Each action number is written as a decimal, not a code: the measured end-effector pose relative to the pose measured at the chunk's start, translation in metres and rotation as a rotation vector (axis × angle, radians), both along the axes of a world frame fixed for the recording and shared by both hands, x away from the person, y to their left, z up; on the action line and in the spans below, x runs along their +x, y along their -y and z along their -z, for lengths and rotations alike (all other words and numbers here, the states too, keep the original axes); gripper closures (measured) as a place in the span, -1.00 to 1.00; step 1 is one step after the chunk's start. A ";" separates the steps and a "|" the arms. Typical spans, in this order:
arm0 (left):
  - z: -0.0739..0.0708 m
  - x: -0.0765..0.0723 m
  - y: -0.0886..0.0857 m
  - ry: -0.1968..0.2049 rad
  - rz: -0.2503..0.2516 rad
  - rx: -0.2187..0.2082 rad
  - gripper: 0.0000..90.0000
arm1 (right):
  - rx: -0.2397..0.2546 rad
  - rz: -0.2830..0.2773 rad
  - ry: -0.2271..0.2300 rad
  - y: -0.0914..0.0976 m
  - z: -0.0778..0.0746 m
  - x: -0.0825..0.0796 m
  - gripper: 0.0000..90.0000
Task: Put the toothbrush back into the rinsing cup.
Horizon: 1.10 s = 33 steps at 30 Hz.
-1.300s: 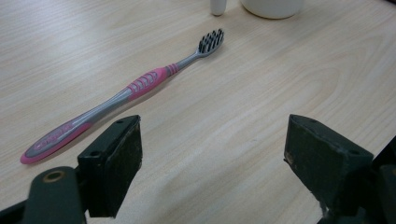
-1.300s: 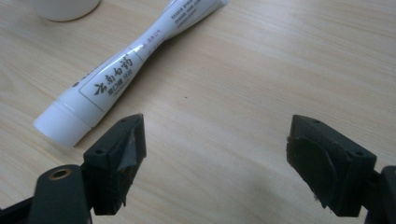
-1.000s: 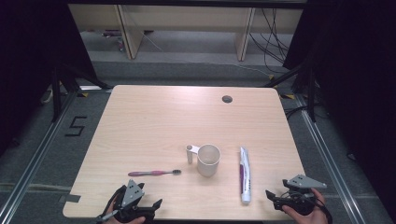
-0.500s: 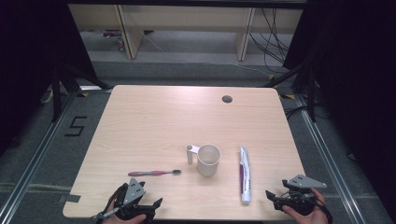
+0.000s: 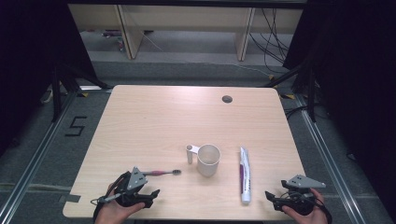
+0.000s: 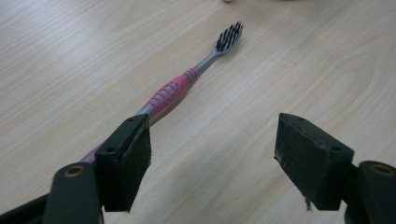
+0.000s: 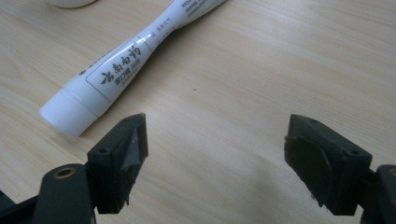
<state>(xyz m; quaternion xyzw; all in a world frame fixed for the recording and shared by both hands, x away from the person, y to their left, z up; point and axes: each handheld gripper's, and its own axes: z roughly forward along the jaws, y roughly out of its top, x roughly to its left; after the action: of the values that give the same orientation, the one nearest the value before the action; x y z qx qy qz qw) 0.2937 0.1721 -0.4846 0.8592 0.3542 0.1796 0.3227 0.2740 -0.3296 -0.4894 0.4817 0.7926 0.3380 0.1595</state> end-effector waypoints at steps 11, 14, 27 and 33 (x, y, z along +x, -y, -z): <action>-0.021 0.027 -0.001 -0.034 0.095 0.112 -0.10 | -0.033 -0.050 0.025 0.001 0.002 0.003 -0.50; -0.025 0.036 0.000 -0.042 0.126 0.154 -0.03 | -0.038 -0.070 0.037 0.001 0.004 0.003 -0.50; -0.013 0.070 0.007 -0.171 0.213 0.273 0.23 | -0.031 -0.067 0.006 -0.003 0.004 0.002 -0.49; -0.011 0.079 0.014 -0.196 0.248 0.301 0.31 | -0.020 -0.066 -0.016 -0.003 0.004 0.002 -0.49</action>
<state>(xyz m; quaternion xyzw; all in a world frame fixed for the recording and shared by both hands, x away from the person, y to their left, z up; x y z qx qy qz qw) 0.3723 0.1583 -0.4741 0.9481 0.2445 0.1049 0.1742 0.2756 -0.3262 -0.4936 0.4565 0.8125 0.3315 0.1467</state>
